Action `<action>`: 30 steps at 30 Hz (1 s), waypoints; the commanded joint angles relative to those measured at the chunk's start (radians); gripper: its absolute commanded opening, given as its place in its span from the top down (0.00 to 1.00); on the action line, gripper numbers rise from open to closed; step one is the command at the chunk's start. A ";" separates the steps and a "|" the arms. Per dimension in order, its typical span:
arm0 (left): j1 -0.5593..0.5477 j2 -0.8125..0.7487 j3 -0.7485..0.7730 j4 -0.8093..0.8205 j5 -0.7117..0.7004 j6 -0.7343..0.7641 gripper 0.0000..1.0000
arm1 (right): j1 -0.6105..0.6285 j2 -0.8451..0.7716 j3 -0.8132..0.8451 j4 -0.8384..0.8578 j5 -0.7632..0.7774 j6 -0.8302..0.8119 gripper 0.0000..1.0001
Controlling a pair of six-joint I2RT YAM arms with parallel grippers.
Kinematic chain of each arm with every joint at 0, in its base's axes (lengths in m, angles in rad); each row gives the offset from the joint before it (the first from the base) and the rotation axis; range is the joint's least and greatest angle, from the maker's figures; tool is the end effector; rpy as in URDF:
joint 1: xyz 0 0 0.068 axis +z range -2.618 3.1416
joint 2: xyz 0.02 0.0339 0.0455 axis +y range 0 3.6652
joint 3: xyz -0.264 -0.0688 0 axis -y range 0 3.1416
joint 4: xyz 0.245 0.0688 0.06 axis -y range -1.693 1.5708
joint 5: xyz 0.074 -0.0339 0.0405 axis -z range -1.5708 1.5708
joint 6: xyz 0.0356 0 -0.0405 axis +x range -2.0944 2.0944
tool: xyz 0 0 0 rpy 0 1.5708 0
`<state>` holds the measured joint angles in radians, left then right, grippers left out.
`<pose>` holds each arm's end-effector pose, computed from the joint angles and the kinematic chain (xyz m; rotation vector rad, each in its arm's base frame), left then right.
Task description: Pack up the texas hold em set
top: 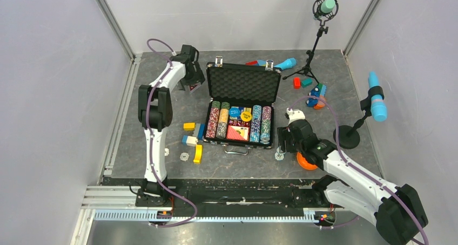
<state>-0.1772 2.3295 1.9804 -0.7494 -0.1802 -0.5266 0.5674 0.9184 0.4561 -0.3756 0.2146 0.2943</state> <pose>0.4952 -0.0822 0.1806 -0.5150 2.5878 0.0049 0.1546 0.0896 0.1869 -0.2271 2.3779 0.1490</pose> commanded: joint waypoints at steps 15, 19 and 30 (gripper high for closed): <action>-0.027 0.067 0.108 -0.052 -0.104 -0.064 0.05 | -0.001 -0.001 0.013 0.026 0.011 -0.027 0.30; -0.026 0.076 0.119 -0.062 -0.120 -0.071 0.05 | -0.001 0.000 0.010 0.030 0.011 -0.030 0.30; -0.027 0.109 0.148 -0.074 -0.118 -0.087 0.05 | -0.001 0.003 0.011 0.033 0.010 -0.034 0.30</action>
<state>-0.2035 2.4153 2.0842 -0.8143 -0.2871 -0.5716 0.5674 0.9184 0.4561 -0.3752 0.2157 0.2707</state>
